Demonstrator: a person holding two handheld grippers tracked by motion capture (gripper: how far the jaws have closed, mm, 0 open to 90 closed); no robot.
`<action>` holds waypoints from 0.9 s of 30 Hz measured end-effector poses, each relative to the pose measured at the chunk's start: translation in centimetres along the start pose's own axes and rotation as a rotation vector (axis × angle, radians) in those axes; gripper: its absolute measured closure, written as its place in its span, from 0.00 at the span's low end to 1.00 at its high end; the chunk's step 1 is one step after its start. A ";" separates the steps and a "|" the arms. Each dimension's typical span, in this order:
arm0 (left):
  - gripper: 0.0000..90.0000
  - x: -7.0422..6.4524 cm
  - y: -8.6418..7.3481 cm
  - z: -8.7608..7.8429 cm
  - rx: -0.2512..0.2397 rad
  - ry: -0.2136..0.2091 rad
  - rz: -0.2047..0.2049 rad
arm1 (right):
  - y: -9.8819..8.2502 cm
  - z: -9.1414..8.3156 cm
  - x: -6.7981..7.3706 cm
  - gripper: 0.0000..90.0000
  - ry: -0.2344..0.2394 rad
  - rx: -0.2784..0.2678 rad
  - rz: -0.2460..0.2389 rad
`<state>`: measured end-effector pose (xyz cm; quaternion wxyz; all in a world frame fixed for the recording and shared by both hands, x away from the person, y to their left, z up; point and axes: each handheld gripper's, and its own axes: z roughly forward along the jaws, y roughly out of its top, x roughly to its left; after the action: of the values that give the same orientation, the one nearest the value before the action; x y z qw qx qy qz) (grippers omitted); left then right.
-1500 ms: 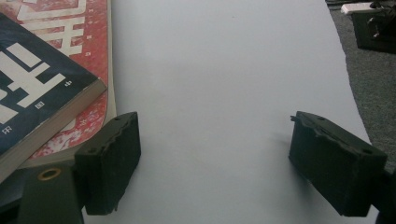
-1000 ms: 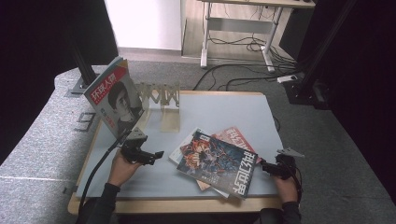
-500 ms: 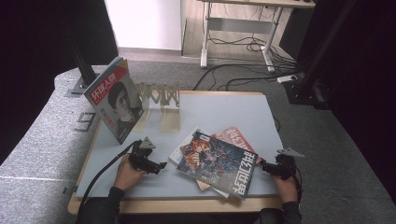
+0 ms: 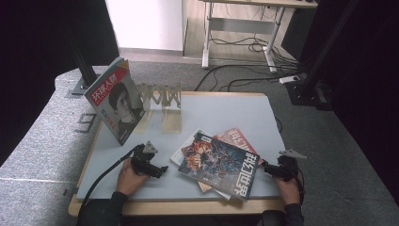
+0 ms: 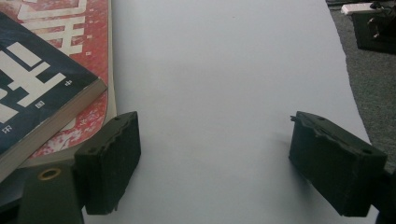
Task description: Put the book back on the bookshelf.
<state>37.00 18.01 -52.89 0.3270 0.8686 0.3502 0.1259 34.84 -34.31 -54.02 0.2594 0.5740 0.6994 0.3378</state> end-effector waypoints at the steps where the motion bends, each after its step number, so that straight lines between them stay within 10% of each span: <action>1: 0.00 0.0 0.0 0.0 -0.001 -0.001 0.000 | 0.0 0.0 0.0 0.18 0.000 0.001 0.000; 16: 0.00 0.0 0.0 0.0 0.000 -0.002 0.000 | 0.9 -1.6 -0.2 0.15 0.021 -0.029 -0.005; 27: 0.00 0.0 0.0 0.0 0.000 -0.002 -0.001 | 2.3 -2.8 2.8 0.15 0.119 -0.065 -0.076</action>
<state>37.02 18.02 -52.90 0.3275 0.8686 0.3501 0.1251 33.55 -31.83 -50.39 0.2486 0.5172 0.7235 0.3838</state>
